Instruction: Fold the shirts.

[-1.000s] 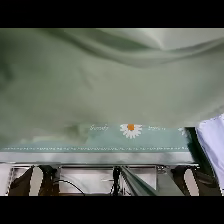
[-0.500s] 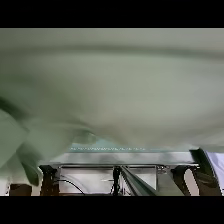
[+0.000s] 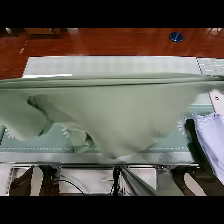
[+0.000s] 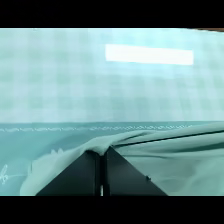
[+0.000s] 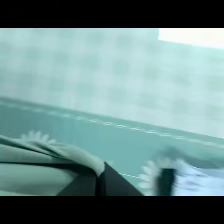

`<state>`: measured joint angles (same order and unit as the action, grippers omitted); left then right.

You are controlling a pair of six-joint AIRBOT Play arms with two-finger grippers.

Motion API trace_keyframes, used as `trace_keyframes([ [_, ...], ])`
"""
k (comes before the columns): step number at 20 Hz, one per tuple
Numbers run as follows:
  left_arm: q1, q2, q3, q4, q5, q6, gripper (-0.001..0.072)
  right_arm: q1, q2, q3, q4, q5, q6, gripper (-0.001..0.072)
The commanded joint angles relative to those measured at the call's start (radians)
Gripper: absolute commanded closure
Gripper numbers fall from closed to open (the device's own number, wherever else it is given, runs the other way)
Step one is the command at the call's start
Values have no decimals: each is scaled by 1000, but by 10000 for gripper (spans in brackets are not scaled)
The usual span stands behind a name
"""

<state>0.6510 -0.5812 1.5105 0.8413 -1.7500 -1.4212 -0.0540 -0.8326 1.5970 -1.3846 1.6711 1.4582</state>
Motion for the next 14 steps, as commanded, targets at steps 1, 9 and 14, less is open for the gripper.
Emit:
trace_keyframes([
  [1, -31, -98, -219, -36, 161, 29, 684, 39, -235, -85, -285, -206, -3, 689],
  [9, -501, -486, -235, -41, 816, 178, 683, 38, -582, -85, -294, -691, 119, 689],
  [14, -700, -721, -235, -33, 1046, 262, 682, 35, -677, -85, -315, -835, 162, 689],
])
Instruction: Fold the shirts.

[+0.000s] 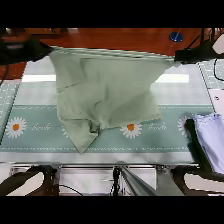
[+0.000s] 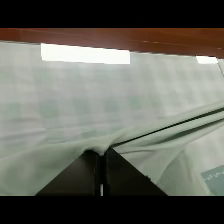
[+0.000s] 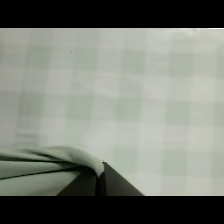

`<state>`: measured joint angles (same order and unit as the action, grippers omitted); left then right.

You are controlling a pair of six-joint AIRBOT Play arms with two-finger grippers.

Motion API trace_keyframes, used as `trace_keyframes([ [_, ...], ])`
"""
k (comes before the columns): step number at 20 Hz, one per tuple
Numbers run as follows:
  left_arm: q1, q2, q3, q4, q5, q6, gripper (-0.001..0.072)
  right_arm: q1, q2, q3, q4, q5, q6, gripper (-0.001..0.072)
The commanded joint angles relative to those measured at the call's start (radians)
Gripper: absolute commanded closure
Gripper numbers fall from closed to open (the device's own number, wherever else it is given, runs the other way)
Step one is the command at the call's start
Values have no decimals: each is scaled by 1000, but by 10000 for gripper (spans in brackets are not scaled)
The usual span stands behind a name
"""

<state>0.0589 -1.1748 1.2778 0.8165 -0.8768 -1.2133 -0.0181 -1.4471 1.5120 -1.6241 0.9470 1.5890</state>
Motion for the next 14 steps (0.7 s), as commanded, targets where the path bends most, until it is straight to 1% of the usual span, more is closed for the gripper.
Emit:
trace_keyframes([
  [1, -118, -172, -3, -8, 189, 53, 682, -6, -85, 0, -77, -105, 31, 689],
  [3, -123, -252, -3, -9, 176, 52, 682, -17, -137, 0, -71, -74, 32, 688],
  [5, -123, -318, -3, -10, 134, 48, 682, -19, -182, 0, -46, -34, 31, 688],
  [8, -123, -382, -3, -17, 77, -13, 680, -19, -219, 0, -21, 2, 31, 688],
  [9, -123, -394, -3, -32, 56, -18, 676, -19, -221, 0, -2, 5, 30, 683],
  [10, -122, -398, -3, -50, 32, -17, 619, -19, -218, 0, 19, 10, 30, 621],
  [12, -108, -391, 23, -50, -23, -18, 371, -19, -206, 27, 42, 77, 7, 300],
  [13, -86, -380, 51, -50, -50, -18, 289, -20, -195, 56, 45, 145, -49, 167],
  [14, -48, -360, 89, -49, -83, -18, 236, -38, -170, 79, 50, 190, -68, 145],
])
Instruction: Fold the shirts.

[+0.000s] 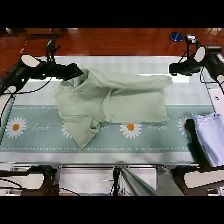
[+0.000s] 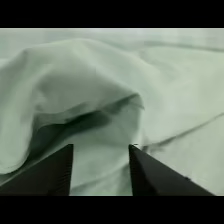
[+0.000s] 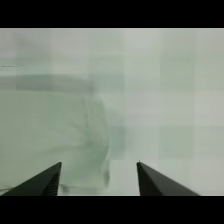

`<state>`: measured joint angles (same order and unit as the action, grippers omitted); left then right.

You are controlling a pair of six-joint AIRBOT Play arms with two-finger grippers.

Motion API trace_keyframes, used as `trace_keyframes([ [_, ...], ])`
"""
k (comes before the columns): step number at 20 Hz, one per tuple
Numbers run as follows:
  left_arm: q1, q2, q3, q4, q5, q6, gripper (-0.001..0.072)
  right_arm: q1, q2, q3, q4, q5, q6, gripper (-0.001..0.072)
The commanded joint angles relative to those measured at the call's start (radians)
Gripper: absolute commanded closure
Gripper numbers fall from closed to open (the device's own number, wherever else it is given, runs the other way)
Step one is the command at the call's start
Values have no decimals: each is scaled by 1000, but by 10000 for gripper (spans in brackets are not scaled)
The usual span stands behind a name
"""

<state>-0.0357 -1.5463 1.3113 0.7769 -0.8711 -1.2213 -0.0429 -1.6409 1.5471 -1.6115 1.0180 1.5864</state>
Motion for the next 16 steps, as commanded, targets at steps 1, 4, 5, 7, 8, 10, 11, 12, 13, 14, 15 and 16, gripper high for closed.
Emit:
trace_keyframes([
  [1, 93, 33, 87, -5, -127, -10, 225, -35, 53, 58, 34, 156, -65, 114],
  [4, 270, 106, 91, 63, -364, 5, 225, -138, 128, 55, -21, 335, -86, 110],
  [5, 325, 117, 66, 74, -462, 47, 224, -183, 140, 38, -2, 350, -92, 112],
  [7, 436, 126, -27, 68, -608, 69, 204, -285, 143, -19, 159, 359, -115, 116],
  [8, 477, 126, -78, 46, -640, 61, 113, -329, 143, -56, 275, 363, -148, 116],
  [10, 517, 125, -187, 16, -640, 50, 33, -390, 143, -145, 479, 377, -206, 116],
  [11, 515, 125, -238, 18, -636, 51, 33, -404, 143, -190, 528, 393, -232, 116],
  [12, 507, 125, -285, 21, -615, 50, 33, -405, 143, -232, 537, 407, -251, 116],
  [13, 495, 125, -325, 24, -589, 50, 34, -401, 143, -276, 534, 414, -275, 115],
  [14, 477, 123, -360, 33, -557, 47, 35, -400, 143, -317, 539, 415, -291, 115],
  [15, 460, 120, -385, 48, -533, 46, 35, -397, 143, -356, 540, 411, -299, 115],
  [16, 446, 115, -397, 71, -515, 38, 37, -396, 143, -390, 540, 408, -311, 115],
])
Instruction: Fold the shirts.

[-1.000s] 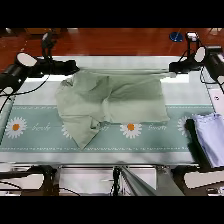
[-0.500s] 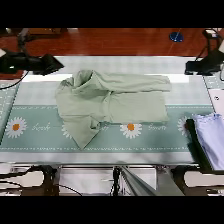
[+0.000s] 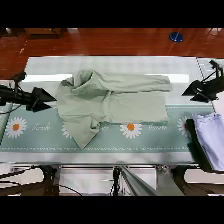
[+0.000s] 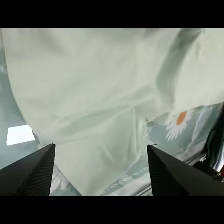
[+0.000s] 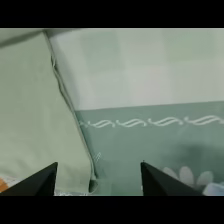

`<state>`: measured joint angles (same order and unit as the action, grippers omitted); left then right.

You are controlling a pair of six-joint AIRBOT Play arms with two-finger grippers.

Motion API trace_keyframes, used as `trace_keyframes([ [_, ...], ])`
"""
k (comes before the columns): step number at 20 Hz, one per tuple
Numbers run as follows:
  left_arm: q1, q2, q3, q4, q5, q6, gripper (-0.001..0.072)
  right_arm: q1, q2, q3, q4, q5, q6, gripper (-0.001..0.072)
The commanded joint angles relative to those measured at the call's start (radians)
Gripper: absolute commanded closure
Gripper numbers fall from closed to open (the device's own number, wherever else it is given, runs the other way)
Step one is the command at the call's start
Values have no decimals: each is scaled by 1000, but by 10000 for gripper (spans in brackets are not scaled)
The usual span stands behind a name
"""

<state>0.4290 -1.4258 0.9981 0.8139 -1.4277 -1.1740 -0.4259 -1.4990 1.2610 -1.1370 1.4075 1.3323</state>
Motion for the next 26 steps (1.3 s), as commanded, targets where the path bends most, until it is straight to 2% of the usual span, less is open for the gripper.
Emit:
trace_keyframes([
  [1, -31, -9, -87, 72, 61, -24, 40, -13, 1, -134, 67, 7, -68, 115],
  [7, -41, -10, -87, 219, 115, -80, 41, -13, 1, -215, 108, -48, -95, 115],
  [12, -88, -56, -87, 137, 180, -79, 58, 12, 1, -251, 147, -64, -108, 115],
  [13, -114, -74, -87, 129, 199, -79, 128, 25, 1, -251, 149, -64, -108, 115],
  [16, -197, -129, -86, 127, 257, -105, 243, 83, 1, -251, 150, -68, -107, 115],
  [18, -220, -146, -86, 126, 274, -122, 670, 116, 1, -251, 149, -74, -108, 114],
  [26, -222, -141, -86, 129, 245, -136, 681, 70, 1, -251, 88, -37, -104, 113],
])
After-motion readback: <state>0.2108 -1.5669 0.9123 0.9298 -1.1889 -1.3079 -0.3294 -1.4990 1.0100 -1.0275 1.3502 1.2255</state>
